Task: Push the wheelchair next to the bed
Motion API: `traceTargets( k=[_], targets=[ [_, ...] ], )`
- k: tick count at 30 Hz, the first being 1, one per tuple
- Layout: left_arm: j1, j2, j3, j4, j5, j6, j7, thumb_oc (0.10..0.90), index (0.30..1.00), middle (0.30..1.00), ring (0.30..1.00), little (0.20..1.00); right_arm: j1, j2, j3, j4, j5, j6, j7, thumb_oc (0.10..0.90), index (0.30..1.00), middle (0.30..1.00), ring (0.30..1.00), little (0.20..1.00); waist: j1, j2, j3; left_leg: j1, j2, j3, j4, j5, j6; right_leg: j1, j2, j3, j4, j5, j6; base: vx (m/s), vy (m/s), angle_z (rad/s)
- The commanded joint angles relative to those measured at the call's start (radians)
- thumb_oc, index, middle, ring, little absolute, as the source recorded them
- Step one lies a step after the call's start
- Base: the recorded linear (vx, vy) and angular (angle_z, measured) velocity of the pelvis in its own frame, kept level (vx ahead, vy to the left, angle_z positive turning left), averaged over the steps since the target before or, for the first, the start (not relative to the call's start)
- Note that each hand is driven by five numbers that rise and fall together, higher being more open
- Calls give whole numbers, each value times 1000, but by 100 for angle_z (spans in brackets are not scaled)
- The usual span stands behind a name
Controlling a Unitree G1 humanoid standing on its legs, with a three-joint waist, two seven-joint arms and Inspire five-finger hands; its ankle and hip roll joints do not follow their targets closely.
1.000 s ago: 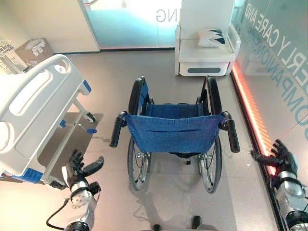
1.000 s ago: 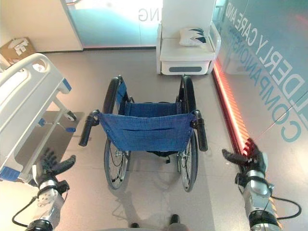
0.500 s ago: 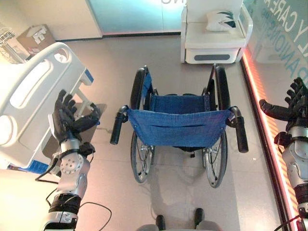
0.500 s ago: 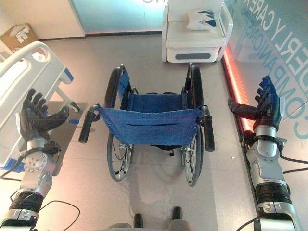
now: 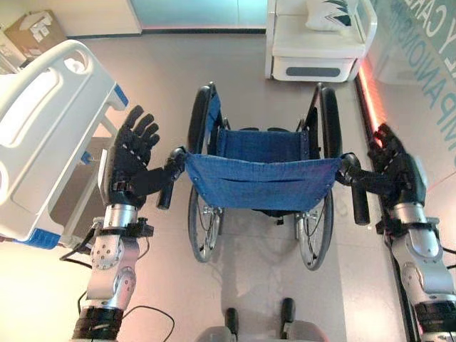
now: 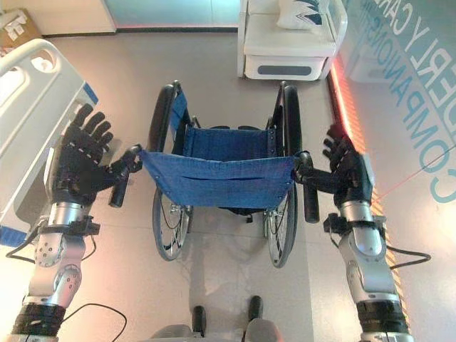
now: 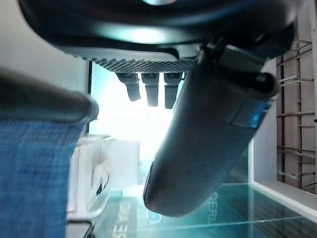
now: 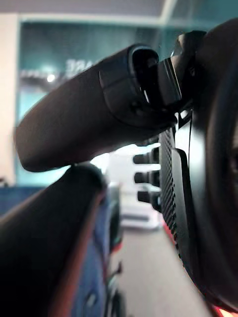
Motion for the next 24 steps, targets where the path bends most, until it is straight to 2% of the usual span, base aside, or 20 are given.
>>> traceTargets(
  k=[1, 4, 9, 10, 14, 20, 24],
  targets=[
    [-24, 79, 110, -87, -16, -61, -66, 800, 900, 900, 900, 900, -34, -15, -85, -100, -51, -59, 46, 800, 900, 900, 900, 900, 4, -41, -76, -60, -51, 0, 45, -22, 36, -34, 28, 41, 125, -80, -6, -24, -13, -4],
    [3, 92, 118, -96, 61, -58, -50, 800, 900, 900, 900, 900, -11, -12, -96, -126, -51, -65, 51, 800, 900, 900, 900, 900, 2, -40, -70, -64, -51, 4, 50, -23, 36, -39, 29, 43, 130, -79, -4, -10, -2, 0],
    [21, 117, 121, -92, 135, 4, -26, 800, 900, 900, 900, 900, 4, -17, -100, -159, -53, -78, 43, 800, 900, 900, 900, 900, 0, -39, -66, -70, -52, 7, 59, -23, 37, -43, 30, 44, 133, -79, -3, -7, 1, 0],
    [23, 127, 115, -80, 192, 31, -8, 800, 900, 900, 900, 900, 2, -19, -97, -163, -54, -82, 40, 800, 900, 900, 900, 900, -1, -37, -65, -73, -52, 9, 63, -23, 36, -44, 31, 43, 134, -78, -3, 0, 0, 0],
    [17, 155, 91, -43, 342, 45, 103, 800, 900, 900, 900, 900, -1, -35, -80, -168, -95, -71, 24, 800, 900, 900, 900, 900, -3, -34, -65, -80, -54, 9, 76, -25, 35, -48, 31, 46, 141, -80, -3, -17, 3, -1],
    [-20, 165, 42, -6, 330, 54, 113, 800, 900, 900, 900, 900, -19, -73, -40, -134, -153, -25, 31, 800, 900, 900, 900, 900, -6, -34, -64, -83, -57, 10, 83, -26, 36, -48, 33, 48, 142, -80, -5, -6, 0, 0],
    [-80, 171, -20, 30, 352, 53, 128, 800, 900, 900, 900, 900, -51, -99, 7, -90, -233, 32, -1, 800, 900, 900, 900, 900, -7, -41, -65, -81, -57, 14, 85, -26, 36, -49, 33, 48, 146, -76, -2, 0, 0, 0]
  ],
)
